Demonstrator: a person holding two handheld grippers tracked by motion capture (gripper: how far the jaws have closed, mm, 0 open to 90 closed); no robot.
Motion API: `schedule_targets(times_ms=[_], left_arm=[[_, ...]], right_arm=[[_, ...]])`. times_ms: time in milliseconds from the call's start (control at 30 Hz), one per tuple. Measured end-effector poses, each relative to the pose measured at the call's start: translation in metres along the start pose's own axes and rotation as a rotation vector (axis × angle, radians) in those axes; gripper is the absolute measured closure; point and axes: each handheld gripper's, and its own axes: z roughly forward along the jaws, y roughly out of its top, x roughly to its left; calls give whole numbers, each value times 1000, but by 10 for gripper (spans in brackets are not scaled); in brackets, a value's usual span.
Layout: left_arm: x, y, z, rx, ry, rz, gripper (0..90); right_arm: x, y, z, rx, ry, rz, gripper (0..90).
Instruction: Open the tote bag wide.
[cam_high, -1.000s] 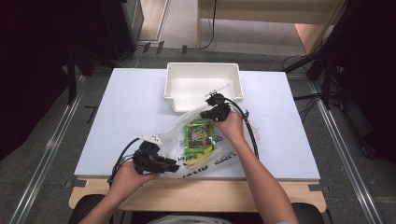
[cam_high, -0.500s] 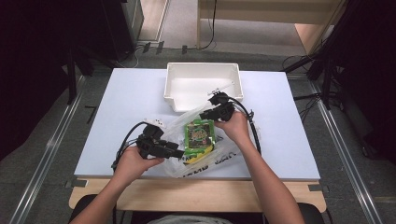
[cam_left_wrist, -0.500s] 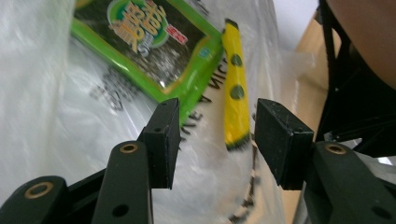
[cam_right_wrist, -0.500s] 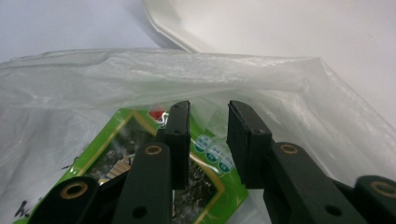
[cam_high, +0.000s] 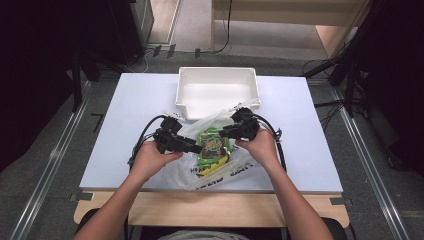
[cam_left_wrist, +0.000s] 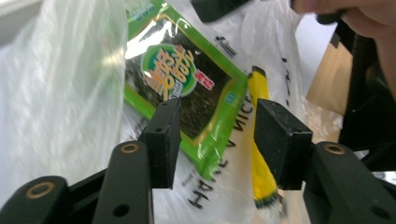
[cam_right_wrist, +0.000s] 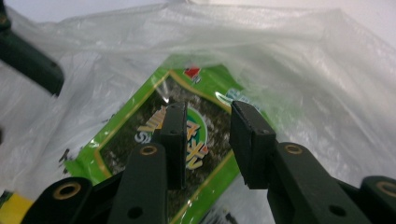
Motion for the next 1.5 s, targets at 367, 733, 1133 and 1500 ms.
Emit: schedule_targets(times_ms=[367, 733, 1133, 1500], left_arm=[[15, 33, 4, -7, 38, 13, 753], [26, 68, 11, -4, 71, 33, 876], [45, 73, 46, 70, 85, -6, 898], [63, 68, 59, 123, 179, 10, 895]], right_arm=[[9, -26, -12, 15, 18, -5, 854], [17, -40, -12, 27, 28, -5, 900], [17, -44, -8, 40, 33, -5, 900], [20, -49, -7, 49, 41, -19, 900]])
